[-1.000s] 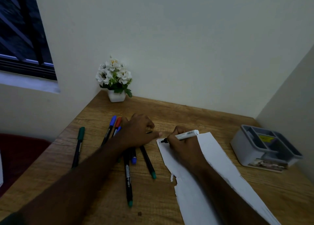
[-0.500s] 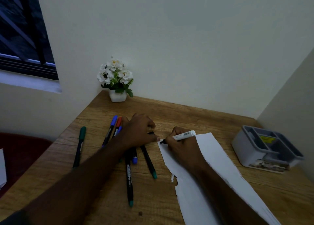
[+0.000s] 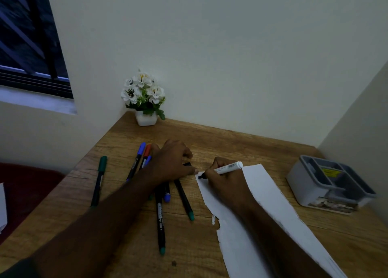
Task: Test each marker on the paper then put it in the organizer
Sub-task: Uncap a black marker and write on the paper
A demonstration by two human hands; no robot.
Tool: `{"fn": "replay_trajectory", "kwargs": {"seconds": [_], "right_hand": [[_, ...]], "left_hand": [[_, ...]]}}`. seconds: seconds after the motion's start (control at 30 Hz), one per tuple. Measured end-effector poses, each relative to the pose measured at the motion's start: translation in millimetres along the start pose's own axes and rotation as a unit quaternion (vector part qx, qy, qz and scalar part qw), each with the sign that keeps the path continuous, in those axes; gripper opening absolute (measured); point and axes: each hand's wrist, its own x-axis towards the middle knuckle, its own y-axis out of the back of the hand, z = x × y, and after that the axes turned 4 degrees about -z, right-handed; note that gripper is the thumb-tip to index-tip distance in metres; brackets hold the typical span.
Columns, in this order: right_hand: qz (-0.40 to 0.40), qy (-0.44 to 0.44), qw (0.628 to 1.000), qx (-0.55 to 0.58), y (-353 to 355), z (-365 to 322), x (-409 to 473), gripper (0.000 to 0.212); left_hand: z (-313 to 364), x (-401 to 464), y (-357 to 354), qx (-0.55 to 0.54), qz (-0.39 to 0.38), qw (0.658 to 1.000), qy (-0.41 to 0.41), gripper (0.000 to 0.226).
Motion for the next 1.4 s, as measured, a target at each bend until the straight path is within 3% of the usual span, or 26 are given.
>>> {"fn": "replay_trajectory", "kwargs": {"seconds": [0.2,0.3,0.37,0.63,0.77,0.9,1.13,1.27,1.4], "right_hand": [[0.027,-0.035,0.999,-0.003,0.9,3.7,3.1,0.027],[-0.011,-0.088,0.995,0.038,-1.2,3.3,5.9,0.031],[0.02,-0.106,0.994,0.032,-3.5,3.5,6.5,0.034],[0.022,-0.017,1.0,-0.009,0.0,-1.9,0.9,0.028],[0.065,-0.044,0.997,0.008,-2.3,-2.0,2.9,0.03],[0.025,-0.017,0.999,0.036,-0.8,-5.4,-0.5,0.035],[0.055,-0.033,0.998,-0.011,0.7,-5.8,0.1,0.037],[-0.019,-0.021,0.998,-0.051,0.6,-8.4,-2.3,0.042],[0.058,-0.023,0.998,-0.009,7.1,-8.7,-4.2,0.021]], "left_hand": [[0.1,1.0,-1.3,0.013,0.001,1.0,0.008,0.05],[-0.4,1.2,-1.5,0.013,0.0,1.0,0.007,0.051],[-0.1,1.4,-1.2,0.012,-0.002,1.0,0.006,0.051],[0.0,0.4,0.2,0.009,-0.005,1.0,0.006,0.048],[0.9,-0.5,0.1,0.011,0.001,1.0,0.006,0.049],[1.8,-0.7,1.9,0.0,-0.006,1.0,0.004,0.05],[2.8,-1.1,3.3,0.002,-0.014,1.0,0.007,0.051],[2.0,-0.7,2.3,0.004,-0.012,1.0,0.005,0.05],[0.8,0.4,0.9,0.011,-0.007,1.0,0.006,0.049]]}}
